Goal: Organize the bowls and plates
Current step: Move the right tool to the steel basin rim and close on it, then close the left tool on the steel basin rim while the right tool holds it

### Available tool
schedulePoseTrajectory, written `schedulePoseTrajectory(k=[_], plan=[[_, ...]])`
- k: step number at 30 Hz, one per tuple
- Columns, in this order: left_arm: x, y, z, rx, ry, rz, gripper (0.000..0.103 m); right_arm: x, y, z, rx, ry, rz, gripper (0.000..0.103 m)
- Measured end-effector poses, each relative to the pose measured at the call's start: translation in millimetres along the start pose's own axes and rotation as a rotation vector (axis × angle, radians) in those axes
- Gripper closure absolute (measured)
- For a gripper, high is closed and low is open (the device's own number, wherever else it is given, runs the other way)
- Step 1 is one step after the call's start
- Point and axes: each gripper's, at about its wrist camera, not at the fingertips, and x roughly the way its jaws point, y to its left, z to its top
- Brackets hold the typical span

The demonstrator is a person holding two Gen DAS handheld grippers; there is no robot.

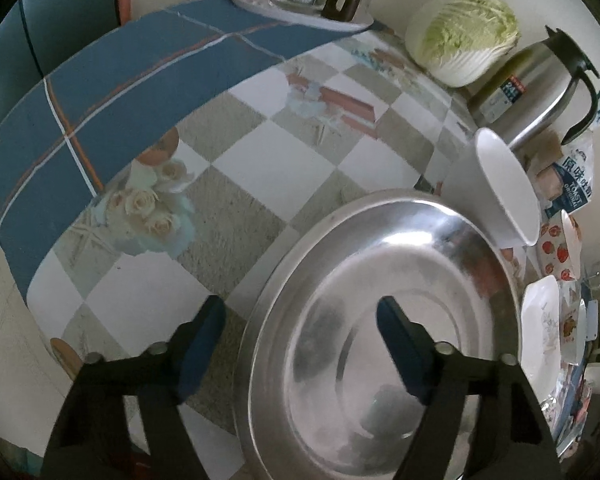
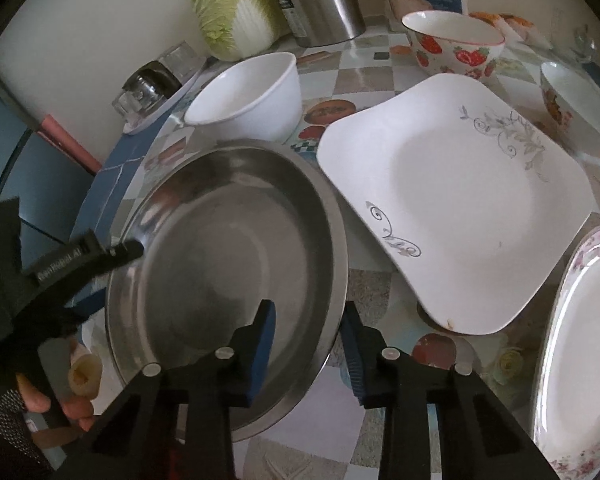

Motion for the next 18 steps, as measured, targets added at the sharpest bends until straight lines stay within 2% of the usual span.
schedulePoseTrajectory(k=[9, 13, 18], plan=[[10, -9, 6, 0.042, 0.003, 0.035, 0.026, 17, -4, 8, 0.011, 0.023, -0.008, 0.074], [13, -13, 8, 0.075, 0.002, 0.083, 0.026, 21, -6, 13, 0.021, 0.018, 0.007, 0.074], [15, -11, 10, 0.073, -0.015, 0.087, 0.026, 25, -3, 16, 0.000, 0.021, 0.011, 0.074]])
